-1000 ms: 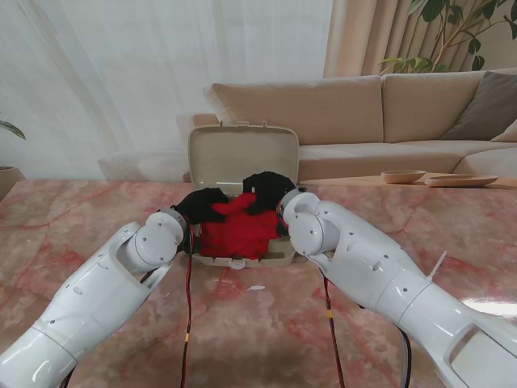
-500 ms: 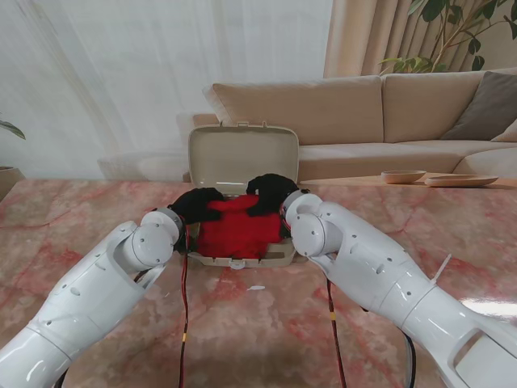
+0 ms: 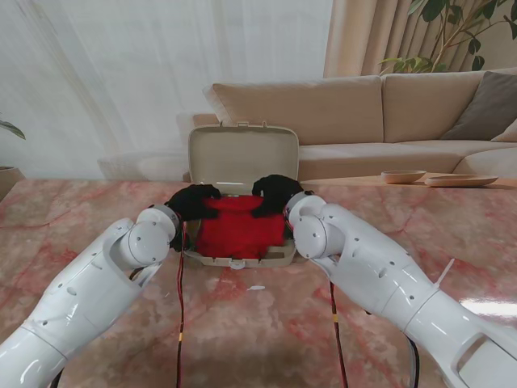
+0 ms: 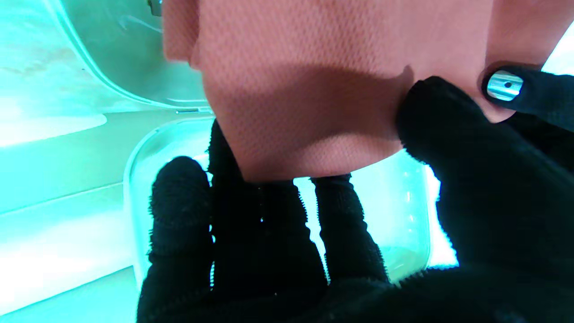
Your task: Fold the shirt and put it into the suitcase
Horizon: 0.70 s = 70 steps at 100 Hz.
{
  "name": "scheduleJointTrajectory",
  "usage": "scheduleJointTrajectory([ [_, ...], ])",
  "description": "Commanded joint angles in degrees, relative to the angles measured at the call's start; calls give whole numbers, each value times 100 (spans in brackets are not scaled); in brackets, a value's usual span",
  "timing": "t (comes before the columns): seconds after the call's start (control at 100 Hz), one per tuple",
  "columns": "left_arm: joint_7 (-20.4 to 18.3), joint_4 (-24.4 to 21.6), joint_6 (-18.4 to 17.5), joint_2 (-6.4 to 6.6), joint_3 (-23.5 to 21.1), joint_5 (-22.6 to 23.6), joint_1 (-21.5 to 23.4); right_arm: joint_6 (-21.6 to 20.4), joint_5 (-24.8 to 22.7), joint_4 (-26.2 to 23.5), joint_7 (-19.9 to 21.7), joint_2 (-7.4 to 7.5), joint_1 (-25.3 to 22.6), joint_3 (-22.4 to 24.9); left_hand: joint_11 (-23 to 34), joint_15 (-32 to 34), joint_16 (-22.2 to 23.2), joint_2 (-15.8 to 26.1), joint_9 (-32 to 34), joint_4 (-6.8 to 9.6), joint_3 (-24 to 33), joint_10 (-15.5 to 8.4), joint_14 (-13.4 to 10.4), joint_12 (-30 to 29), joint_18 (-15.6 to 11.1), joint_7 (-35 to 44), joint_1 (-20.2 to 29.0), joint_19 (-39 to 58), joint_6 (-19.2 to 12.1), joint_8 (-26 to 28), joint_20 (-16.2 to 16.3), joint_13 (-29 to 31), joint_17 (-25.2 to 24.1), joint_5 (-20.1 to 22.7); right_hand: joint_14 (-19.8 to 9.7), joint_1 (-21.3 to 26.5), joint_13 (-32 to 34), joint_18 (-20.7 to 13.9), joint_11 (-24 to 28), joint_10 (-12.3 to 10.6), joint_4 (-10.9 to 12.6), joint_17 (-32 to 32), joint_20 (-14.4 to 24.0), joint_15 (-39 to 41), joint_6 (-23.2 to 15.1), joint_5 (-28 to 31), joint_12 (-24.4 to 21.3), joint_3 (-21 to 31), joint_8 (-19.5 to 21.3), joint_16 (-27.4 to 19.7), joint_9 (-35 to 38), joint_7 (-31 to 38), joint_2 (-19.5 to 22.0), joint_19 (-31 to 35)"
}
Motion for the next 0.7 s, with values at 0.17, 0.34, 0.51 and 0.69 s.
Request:
scheduleJointTrajectory([
  [0.17, -23, -178, -67, 80, -107, 213, 68, 174, -143, -174, -9, 47, -148, 122, -160, -219, -137, 210, -259, 143, -238, 86, 143, -100, -63, -126, -60, -192, -1, -83, -78, -258, -173, -191, 95, -180, -212, 56, -85, 140, 258, -121, 163, -79, 98, 14, -119, -58, 53, -91, -189, -143, -19, -50],
  [0.34, -40, -355, -97, 128, -221, 425, 164, 253, -294, -318, -74, 75, -237, 223, -189, -254, -176, 226, -257, 141, -294, 83, 145, -118, -61, -151, -79, -217, -26, -77, -85, -287, -195, -168, 118, -216, -247, 59, -102, 150, 255, -139, 178, -87, 119, 21, -130, -100, 60, -92, -208, -187, 9, -61],
  [0.51, -31, -577, -96, 153, -372, 533, 305, 321, -482, -525, -120, 119, -360, 356, -202, -258, -193, 240, -240, 144, -339, 64, 139, -126, -61, -171, -61, -236, -39, -70, -89, -280, -211, -144, 127, -195, -272, 62, -103, 158, 262, -167, 189, -92, 133, 38, -133, -127, 74, -92, -206, -213, 20, -78],
  [0.69, 38, -845, -195, 163, -507, 576, 518, 257, -678, -808, -201, 175, -624, 525, -178, -207, -176, 232, -158, 148, -360, 60, 133, -117, -53, -140, -31, -202, -60, -44, -65, -195, -164, -59, 116, -130, -186, 51, -17, 129, 271, -124, 206, -2, 99, 132, -89, -127, 114, -54, -121, -176, 21, -53],
])
